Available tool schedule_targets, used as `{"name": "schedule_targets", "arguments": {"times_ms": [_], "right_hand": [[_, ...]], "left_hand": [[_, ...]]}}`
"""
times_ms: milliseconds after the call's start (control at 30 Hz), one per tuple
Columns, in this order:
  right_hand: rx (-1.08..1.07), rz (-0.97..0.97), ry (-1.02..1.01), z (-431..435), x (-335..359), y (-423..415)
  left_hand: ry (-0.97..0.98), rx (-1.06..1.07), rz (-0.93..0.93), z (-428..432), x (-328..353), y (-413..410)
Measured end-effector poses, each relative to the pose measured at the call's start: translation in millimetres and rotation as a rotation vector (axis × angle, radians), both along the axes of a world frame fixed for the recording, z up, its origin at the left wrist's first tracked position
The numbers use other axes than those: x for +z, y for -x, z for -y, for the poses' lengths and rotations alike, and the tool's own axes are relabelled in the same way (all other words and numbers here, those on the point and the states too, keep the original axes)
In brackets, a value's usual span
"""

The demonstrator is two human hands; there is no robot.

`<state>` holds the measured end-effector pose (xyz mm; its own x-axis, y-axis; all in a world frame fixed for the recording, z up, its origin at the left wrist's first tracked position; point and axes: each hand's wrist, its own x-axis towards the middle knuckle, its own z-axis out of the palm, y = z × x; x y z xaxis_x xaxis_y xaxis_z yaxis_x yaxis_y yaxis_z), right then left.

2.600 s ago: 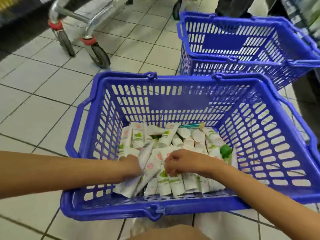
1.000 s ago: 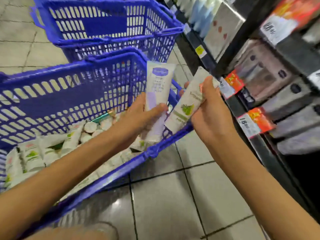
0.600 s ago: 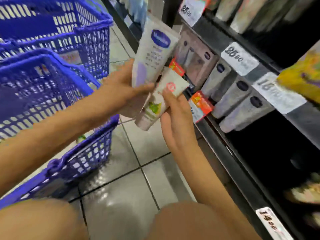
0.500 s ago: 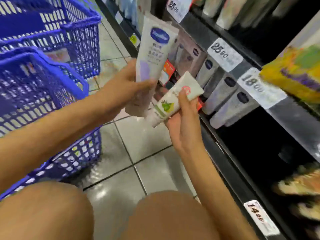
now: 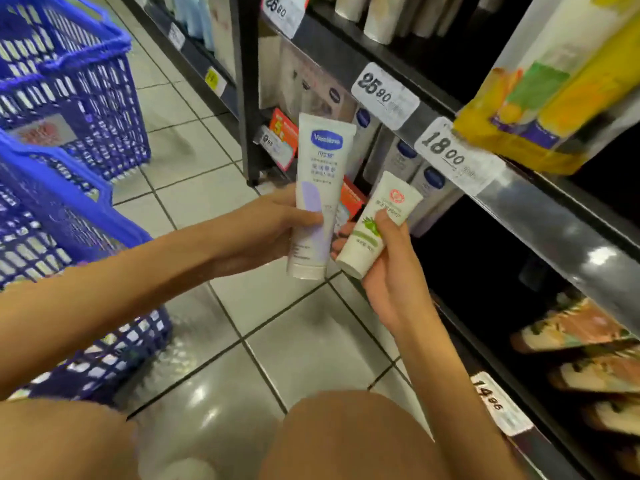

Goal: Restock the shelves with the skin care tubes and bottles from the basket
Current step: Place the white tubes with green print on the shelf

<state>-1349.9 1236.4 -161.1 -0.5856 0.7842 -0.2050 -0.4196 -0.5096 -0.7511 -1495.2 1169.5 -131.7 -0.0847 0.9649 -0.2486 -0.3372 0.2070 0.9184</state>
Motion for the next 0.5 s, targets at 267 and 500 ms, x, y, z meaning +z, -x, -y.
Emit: {"name": "schedule_targets", "arguments": {"times_ms": [267, 500], "right_hand": [[-0.301, 0.345, -0.114, 9.7, -33.4, -56.5], [-0.332, 0.447, -0.125, 8.9, -44.9, -81.8]], "left_hand": [[0.099, -0.153, -0.101, -31.9, -54.4, -56.3], [0.091, -0.164, -0.021, -41.7, -70.5, -86.6]]}}
